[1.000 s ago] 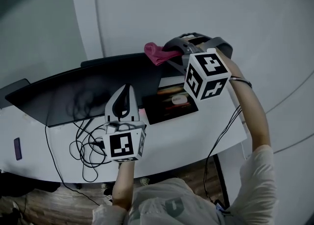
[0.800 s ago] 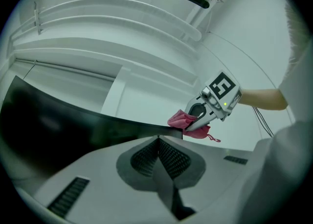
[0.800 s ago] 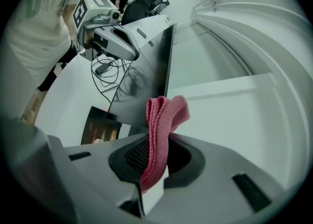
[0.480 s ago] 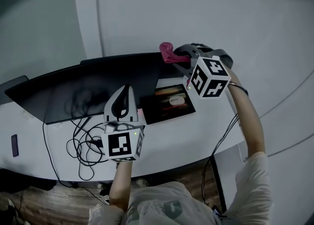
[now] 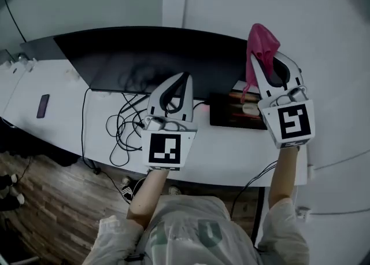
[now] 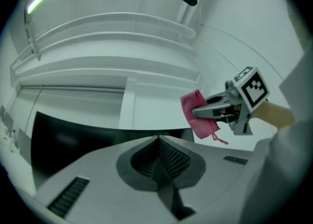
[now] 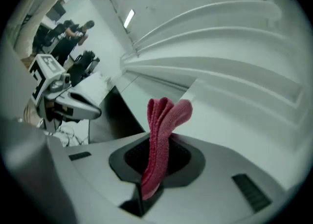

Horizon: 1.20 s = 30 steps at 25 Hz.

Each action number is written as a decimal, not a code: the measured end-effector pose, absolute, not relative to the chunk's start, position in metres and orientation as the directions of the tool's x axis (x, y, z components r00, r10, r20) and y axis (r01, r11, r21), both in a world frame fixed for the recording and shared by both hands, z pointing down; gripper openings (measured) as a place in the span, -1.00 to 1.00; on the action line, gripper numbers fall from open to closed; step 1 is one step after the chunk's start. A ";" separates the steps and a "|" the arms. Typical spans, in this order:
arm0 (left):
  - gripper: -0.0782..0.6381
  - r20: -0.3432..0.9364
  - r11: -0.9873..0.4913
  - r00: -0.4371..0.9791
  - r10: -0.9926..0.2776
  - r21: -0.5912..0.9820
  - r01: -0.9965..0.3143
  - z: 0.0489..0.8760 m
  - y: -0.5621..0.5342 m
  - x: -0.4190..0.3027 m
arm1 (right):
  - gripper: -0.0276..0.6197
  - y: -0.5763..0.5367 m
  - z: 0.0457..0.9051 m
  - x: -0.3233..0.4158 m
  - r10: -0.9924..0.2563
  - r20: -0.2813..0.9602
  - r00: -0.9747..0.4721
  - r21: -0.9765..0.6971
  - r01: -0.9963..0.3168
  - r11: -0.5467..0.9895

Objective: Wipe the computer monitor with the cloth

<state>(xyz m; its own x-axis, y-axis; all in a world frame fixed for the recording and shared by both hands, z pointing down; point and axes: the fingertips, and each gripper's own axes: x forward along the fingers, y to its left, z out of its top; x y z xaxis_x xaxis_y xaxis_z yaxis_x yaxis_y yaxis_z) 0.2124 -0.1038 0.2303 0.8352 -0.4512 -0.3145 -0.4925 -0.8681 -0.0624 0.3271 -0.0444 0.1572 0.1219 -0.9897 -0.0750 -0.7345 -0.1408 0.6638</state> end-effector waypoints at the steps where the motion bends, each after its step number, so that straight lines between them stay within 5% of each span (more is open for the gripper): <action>1: -0.74 -0.321 -0.848 0.816 -0.480 -0.068 -0.525 0.228 -0.107 0.197 | -0.74 -0.048 0.156 0.306 -0.986 -0.137 0.094 0.627 -0.762 -0.160; 9: -0.74 -0.364 -0.689 0.667 -0.650 -0.089 -0.719 0.219 -0.110 0.095 | -0.74 -0.063 0.187 0.200 -0.926 -0.377 0.033 0.287 -0.946 -0.151; 15: -0.74 -0.322 -0.533 0.529 -0.785 -0.084 -0.842 0.250 -0.105 0.021 | -0.74 -0.079 0.255 0.131 -0.938 -0.322 -0.129 0.148 -0.985 0.084; 30: -0.74 -0.282 -0.367 0.373 -0.884 -0.073 -0.927 0.277 -0.088 -0.049 | -0.74 -0.081 0.297 0.048 -0.916 -0.250 -0.315 0.145 -0.947 0.286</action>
